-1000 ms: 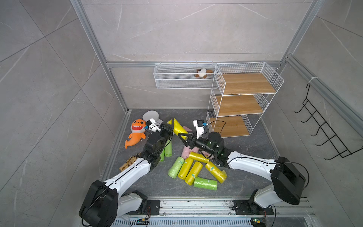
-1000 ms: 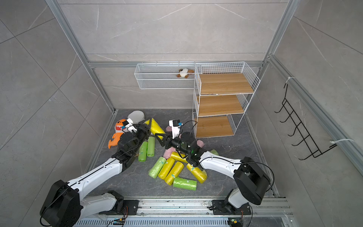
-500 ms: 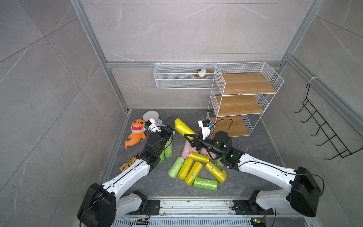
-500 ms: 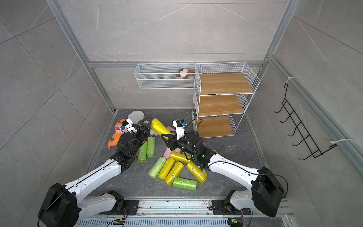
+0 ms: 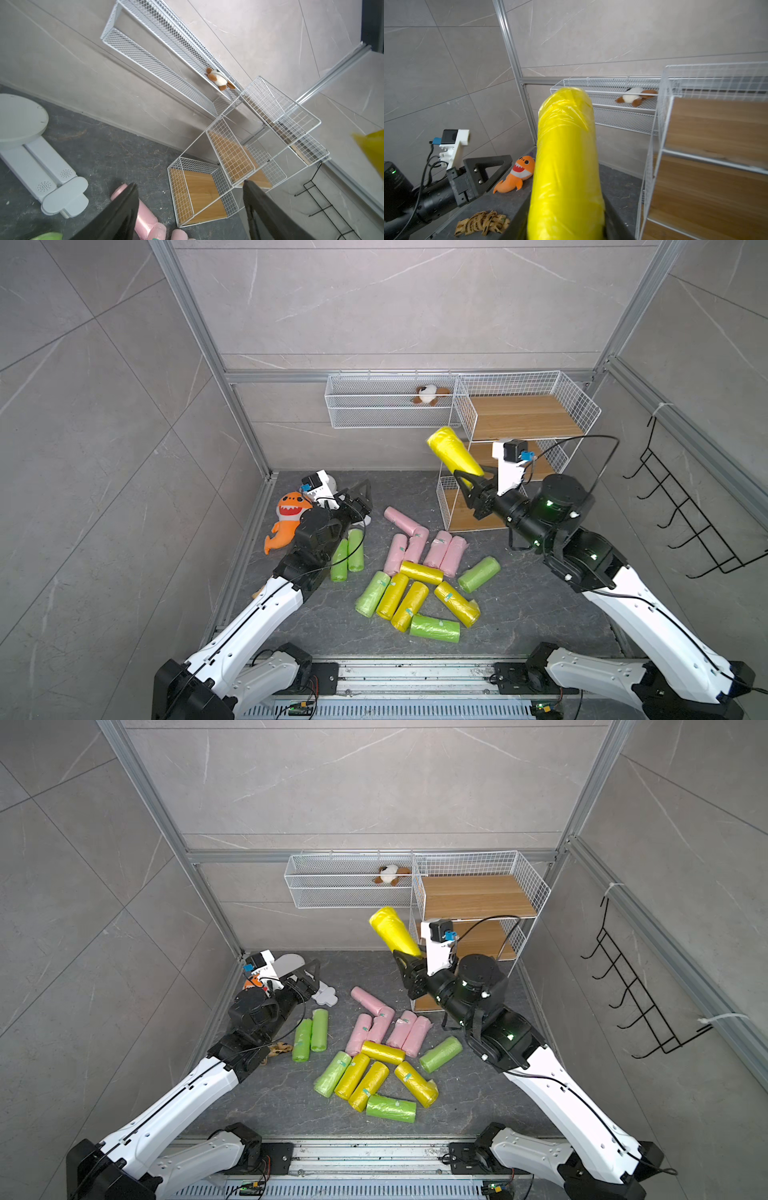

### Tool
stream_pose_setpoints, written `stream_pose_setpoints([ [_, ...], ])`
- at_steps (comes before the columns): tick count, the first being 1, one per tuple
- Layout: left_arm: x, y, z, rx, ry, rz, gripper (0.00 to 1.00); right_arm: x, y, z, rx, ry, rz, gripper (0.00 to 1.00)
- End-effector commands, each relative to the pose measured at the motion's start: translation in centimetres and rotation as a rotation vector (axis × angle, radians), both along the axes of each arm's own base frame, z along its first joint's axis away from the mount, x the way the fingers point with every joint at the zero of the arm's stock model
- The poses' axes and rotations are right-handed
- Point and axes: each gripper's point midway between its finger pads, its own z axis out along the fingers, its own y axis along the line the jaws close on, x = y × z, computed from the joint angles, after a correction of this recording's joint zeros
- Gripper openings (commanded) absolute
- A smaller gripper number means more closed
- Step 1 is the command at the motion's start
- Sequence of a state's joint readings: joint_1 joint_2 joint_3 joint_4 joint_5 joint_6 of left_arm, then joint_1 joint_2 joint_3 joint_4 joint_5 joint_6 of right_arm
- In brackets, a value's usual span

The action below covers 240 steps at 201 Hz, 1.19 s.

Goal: Sort the rolls of trash bags by color and place them on the shelf
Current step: Place the roll of trash bags on the shelf.

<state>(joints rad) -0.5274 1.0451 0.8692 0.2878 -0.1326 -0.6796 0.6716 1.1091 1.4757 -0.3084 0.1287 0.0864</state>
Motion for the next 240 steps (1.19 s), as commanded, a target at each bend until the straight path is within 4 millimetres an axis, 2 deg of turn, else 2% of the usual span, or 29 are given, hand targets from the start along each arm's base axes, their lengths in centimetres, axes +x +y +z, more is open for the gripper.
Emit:
stream_pose_setpoints([
  [1,-0.4,-2.1,0.7,0.080,-0.034,-0.120,0.81,0.7,-4.0,1.1,-0.123,0.000,-0.158,0.30],
  [36,0.0,-4.2,-0.3,0.070,0.006,-0.211,0.82,3.2,-9.0,3.4,-0.180,0.002,-0.358,0.31],
  [65,-0.1,-5.1,-0.6,0.073,0.017,-0.254,0.82,5.8,-11.9,4.2,-0.233,0.031,-0.453,0.31],
  [92,-0.4,-5.4,-0.5,0.077,0.015,-0.273,0.82,8.3,-14.0,4.5,-0.217,0.080,-0.460,0.31],
  [144,-0.7,-5.2,-0.9,0.096,0.020,-0.272,0.82,13.1,-18.8,3.3,-0.150,0.203,-0.458,0.31],
  [183,-0.6,-5.1,-1.5,0.103,0.030,-0.265,0.82,15.2,-22.6,2.5,-0.137,0.257,-0.497,0.31],
  [187,-0.6,-5.1,-1.6,0.105,0.032,-0.264,0.82,15.1,-22.9,2.9,-0.132,0.248,-0.500,0.31],
  [240,-0.2,-5.4,-2.2,0.106,0.049,-0.265,0.82,17.2,-26.9,0.9,-0.063,0.312,-0.494,0.31],
])
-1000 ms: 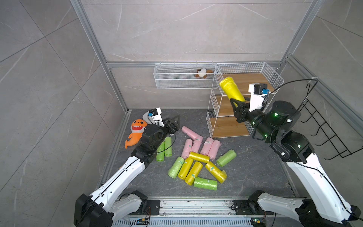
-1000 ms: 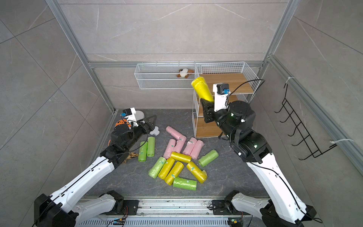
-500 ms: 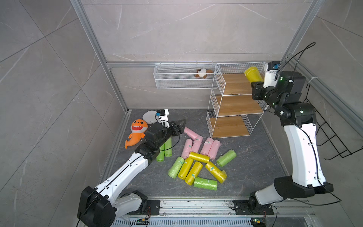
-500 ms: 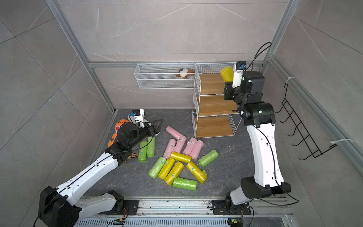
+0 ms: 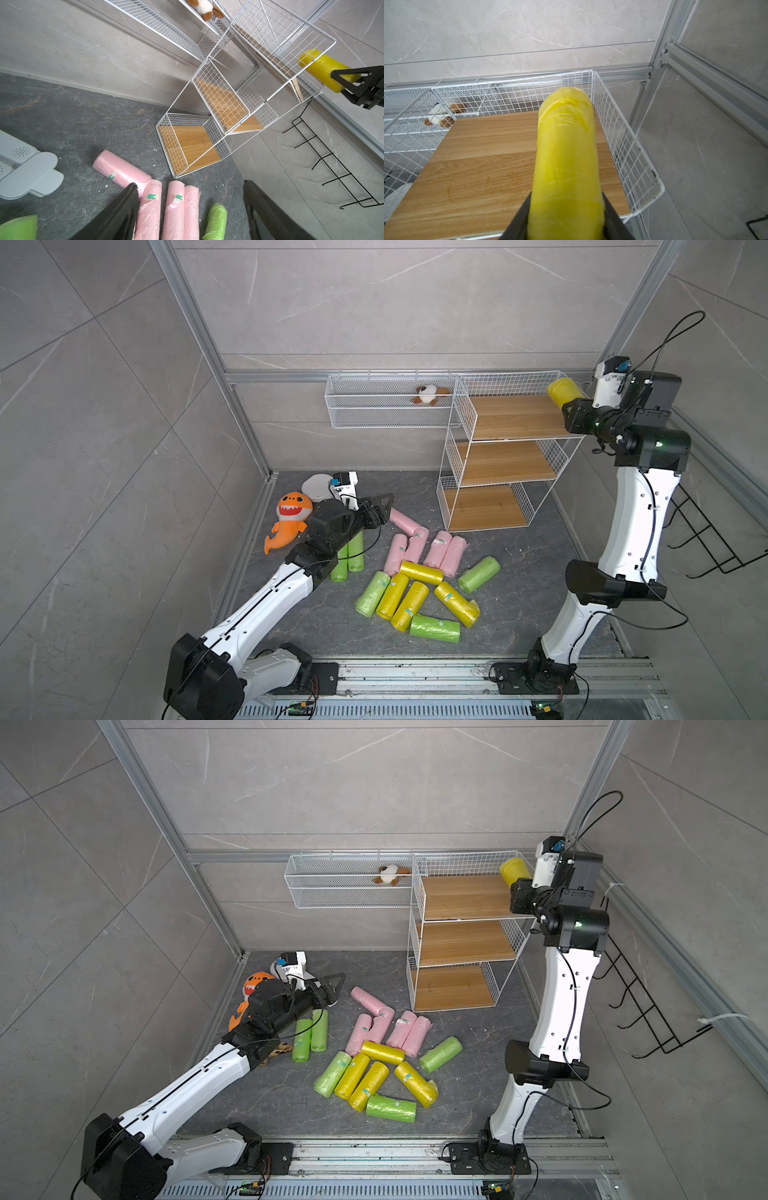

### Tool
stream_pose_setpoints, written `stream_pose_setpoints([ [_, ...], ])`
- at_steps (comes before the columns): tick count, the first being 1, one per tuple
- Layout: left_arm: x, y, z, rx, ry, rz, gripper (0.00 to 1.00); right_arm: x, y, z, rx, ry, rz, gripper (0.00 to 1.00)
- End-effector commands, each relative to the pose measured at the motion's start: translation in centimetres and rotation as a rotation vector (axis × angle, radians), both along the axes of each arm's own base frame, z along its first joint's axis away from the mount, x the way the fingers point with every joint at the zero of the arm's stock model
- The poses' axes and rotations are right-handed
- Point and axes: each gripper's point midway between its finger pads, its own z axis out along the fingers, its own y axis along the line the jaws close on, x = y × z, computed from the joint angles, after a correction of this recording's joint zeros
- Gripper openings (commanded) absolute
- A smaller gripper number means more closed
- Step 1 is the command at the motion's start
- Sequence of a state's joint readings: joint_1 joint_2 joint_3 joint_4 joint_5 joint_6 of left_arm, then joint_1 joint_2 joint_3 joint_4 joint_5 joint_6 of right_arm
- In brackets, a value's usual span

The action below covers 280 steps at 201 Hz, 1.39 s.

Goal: Sort the rolls of trash bags by color and place them on the shelf
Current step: Place the roll of trash bags on the shelf.

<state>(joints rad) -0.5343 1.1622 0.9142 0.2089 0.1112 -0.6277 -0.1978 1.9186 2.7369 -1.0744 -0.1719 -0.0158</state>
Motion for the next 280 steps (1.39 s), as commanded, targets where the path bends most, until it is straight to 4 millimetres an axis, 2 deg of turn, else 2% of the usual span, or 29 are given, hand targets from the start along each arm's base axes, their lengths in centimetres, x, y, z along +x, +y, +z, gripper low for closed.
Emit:
stream_pose_setpoints([
  [1,-0.1,-0.3,1.9,-0.010,-0.059,-0.016,0.82,0.3,-0.4,-0.5,0.071,0.007,0.042,0.31],
  [42,0.3,-0.6,1.3,-0.007,-0.042,-0.019,0.82,1.6,-1.8,-2.0,0.120,0.031,0.043,0.31],
  [82,0.6,-1.0,0.7,-0.008,-0.026,-0.032,0.82,3.0,-1.8,-3.0,0.156,0.041,0.065,0.32],
  [155,0.8,-1.3,0.4,-0.012,-0.016,-0.042,0.82,4.0,-1.7,-4.1,0.162,0.064,0.047,0.54],
  [223,0.5,-1.3,0.5,-0.016,-0.018,-0.046,0.82,1.5,-2.4,-1.3,0.101,0.014,-0.019,0.67],
  [280,0.3,-1.1,0.1,-0.007,-0.016,-0.045,0.82,-1.4,-2.5,0.7,0.059,-0.012,-0.062,0.71],
])
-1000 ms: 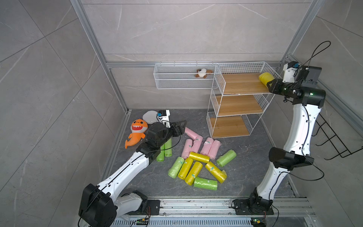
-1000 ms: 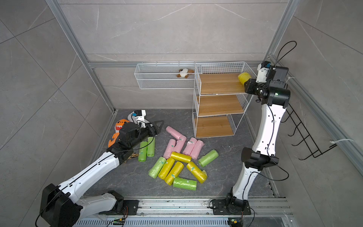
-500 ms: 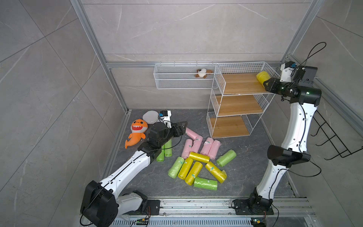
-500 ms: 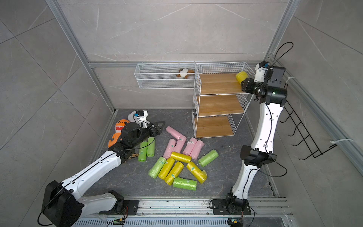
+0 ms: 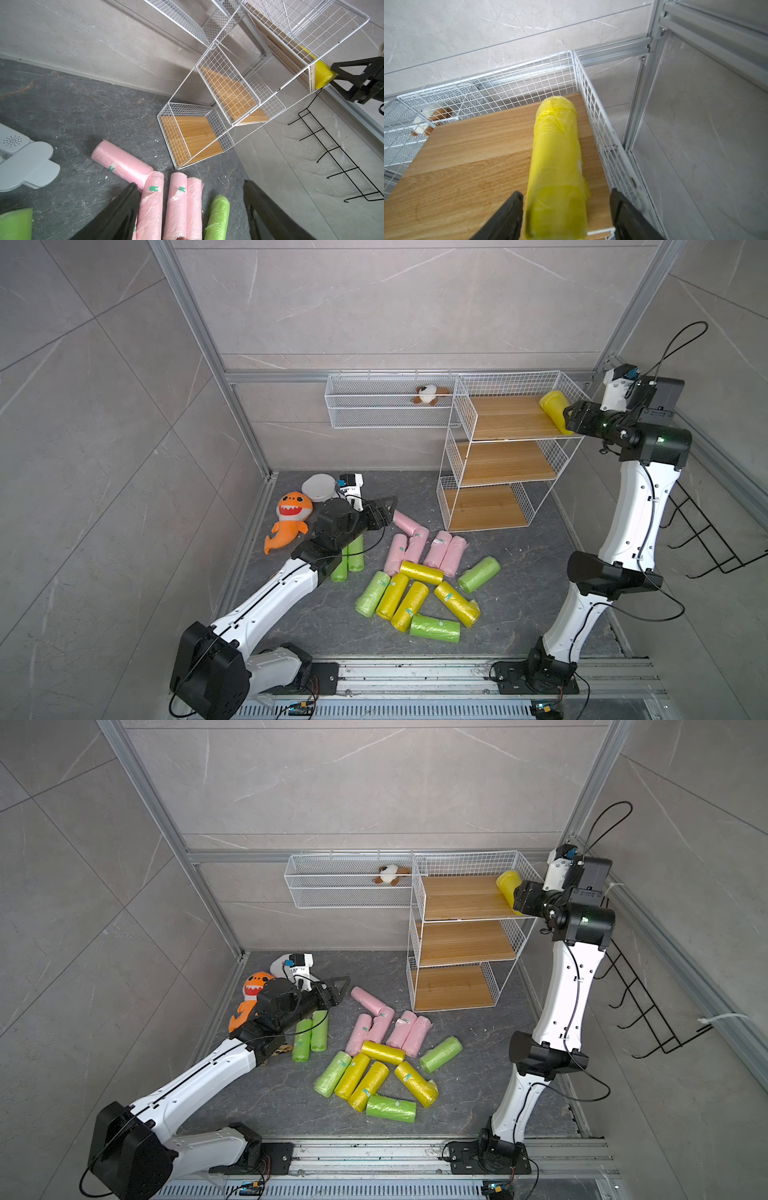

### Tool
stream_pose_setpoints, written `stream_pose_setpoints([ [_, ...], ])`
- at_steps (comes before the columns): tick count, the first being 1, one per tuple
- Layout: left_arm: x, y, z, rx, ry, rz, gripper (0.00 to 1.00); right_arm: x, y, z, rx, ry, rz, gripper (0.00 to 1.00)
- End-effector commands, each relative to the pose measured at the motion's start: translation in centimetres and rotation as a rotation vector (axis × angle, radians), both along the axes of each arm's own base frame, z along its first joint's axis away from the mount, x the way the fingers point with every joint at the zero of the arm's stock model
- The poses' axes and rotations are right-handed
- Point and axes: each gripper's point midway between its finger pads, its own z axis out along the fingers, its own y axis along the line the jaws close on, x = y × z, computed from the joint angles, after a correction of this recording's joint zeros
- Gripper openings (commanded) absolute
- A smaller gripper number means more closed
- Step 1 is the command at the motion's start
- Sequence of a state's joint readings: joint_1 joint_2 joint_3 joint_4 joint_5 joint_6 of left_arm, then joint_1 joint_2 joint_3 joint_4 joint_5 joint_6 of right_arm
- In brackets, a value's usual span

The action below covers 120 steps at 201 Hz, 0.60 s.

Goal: Sort the rolls of trash bags by color and place them on the shelf
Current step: Place the roll of trash bags on the shelf.

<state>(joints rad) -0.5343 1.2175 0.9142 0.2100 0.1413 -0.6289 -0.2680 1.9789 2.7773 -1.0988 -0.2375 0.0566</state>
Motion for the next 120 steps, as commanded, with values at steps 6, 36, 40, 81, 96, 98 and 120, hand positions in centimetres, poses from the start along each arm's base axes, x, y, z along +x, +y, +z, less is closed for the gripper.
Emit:
stream_pose_setpoints([
  [6,-0.3,-0.1,2.2,-0.030,-0.064,-0.015,0.82,-2.7,0.0,2.5,-0.042,-0.045,-0.030,0.71],
  [36,-0.4,-0.1,1.6,-0.023,-0.053,-0.014,0.82,-4.2,1.4,1.8,-0.003,-0.027,0.012,0.67],
  [40,-0.4,-0.1,1.5,-0.022,-0.052,-0.014,0.82,-4.3,1.7,1.5,0.011,-0.027,0.028,0.66],
  [81,-0.3,-0.2,1.0,-0.019,-0.039,-0.019,0.83,-5.3,4.9,-0.6,0.139,-0.058,0.154,0.53],
  [96,-0.3,-0.3,1.0,-0.022,-0.037,-0.020,0.83,-5.6,6.3,-1.1,0.166,-0.052,0.204,0.52],
  [98,-0.3,-0.3,1.0,-0.022,-0.036,-0.021,0.83,-5.6,6.5,-1.2,0.167,-0.053,0.210,0.52],
  [120,-0.2,-0.3,0.8,-0.023,-0.032,-0.019,0.83,-5.4,7.7,-1.2,0.188,-0.068,0.249,0.50],
])
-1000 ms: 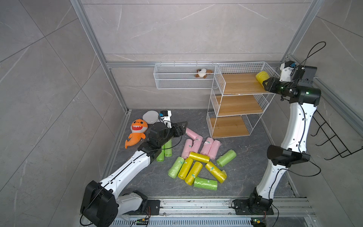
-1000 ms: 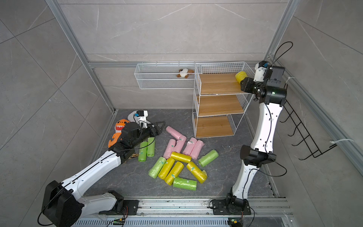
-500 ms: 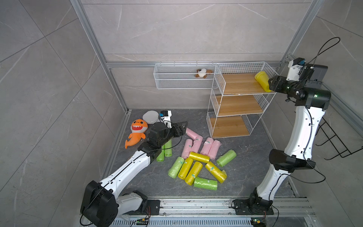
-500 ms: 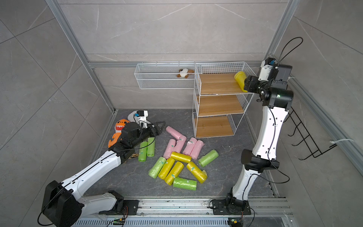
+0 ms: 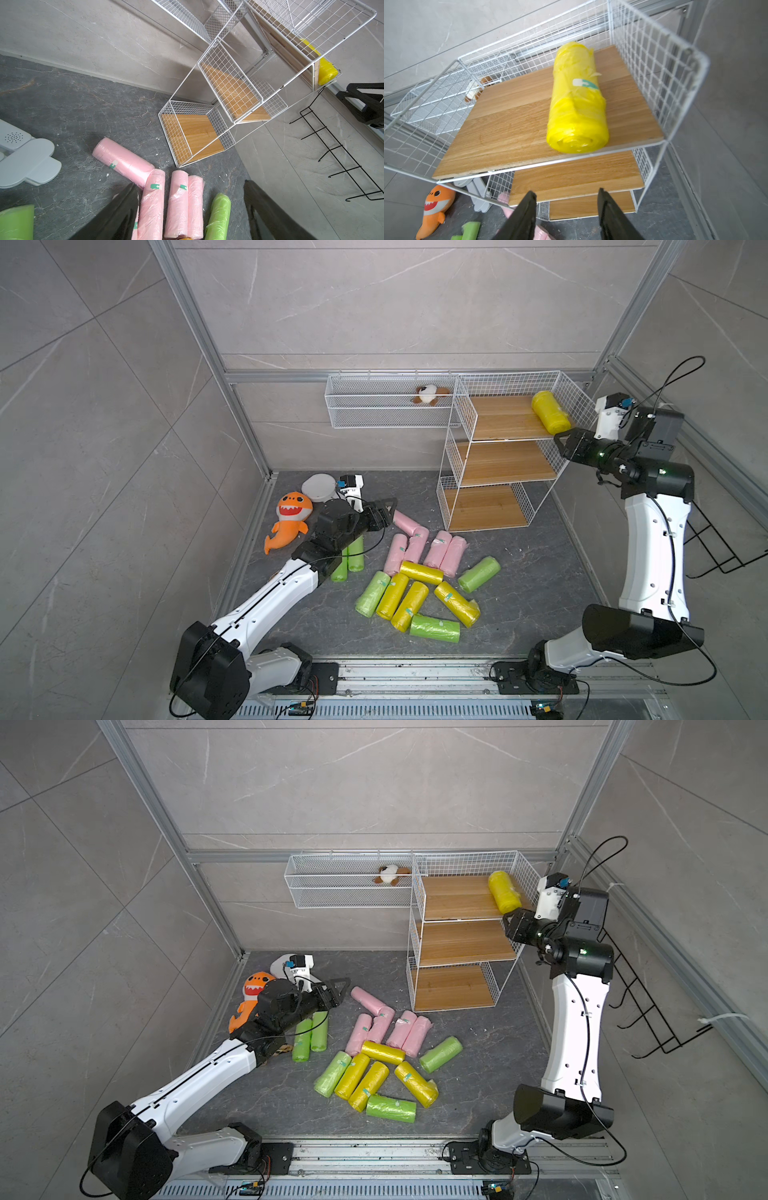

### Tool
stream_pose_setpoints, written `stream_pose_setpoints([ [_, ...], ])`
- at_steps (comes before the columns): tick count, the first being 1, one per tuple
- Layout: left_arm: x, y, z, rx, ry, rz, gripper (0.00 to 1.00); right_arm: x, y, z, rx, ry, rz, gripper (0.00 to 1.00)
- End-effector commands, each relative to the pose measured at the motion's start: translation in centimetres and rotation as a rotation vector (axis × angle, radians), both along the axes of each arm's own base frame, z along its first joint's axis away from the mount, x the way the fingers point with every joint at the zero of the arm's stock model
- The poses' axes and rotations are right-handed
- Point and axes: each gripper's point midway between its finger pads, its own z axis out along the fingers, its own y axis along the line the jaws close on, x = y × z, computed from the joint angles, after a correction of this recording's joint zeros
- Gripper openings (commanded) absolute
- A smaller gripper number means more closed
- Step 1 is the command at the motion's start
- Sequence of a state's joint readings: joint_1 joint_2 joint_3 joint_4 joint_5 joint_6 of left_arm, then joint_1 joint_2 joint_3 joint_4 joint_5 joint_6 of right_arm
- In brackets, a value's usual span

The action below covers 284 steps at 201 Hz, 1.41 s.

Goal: Sort the rolls of trash bags by color and place them on the shelf
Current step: Place the roll of trash bags on the shelf.

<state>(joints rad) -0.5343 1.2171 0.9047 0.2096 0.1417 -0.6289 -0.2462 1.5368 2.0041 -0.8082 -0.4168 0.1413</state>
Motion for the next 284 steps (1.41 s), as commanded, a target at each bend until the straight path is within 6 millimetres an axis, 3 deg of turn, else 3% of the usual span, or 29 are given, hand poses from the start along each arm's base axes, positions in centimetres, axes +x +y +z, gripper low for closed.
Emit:
stream_pose_setpoints([
  [1,-0.1,-0.3,1.3,-0.028,-0.040,-0.018,0.83,-0.2,2.4,2.5,0.043,-0.100,0.085,0.50],
  [98,0.1,-0.6,0.7,-0.019,-0.022,-0.022,0.83,3.8,1.3,2.5,0.050,-0.097,0.038,0.42],
  [162,0.1,-0.4,0.1,-0.003,-0.016,-0.016,0.83,5.5,-0.8,2.6,0.010,-0.099,-0.059,0.42],
  [190,0.1,-0.3,-0.1,0.005,-0.013,-0.012,0.83,5.7,-1.8,2.9,-0.028,-0.102,-0.105,0.42],
  [233,0.5,-0.2,-0.9,0.031,-0.007,0.002,0.83,5.1,-1.7,3.8,-0.039,-0.115,-0.106,0.43],
  [284,1.6,0.2,-4.1,0.113,0.048,0.044,0.84,2.7,-0.8,5.0,-0.053,-0.138,-0.084,0.46],
])
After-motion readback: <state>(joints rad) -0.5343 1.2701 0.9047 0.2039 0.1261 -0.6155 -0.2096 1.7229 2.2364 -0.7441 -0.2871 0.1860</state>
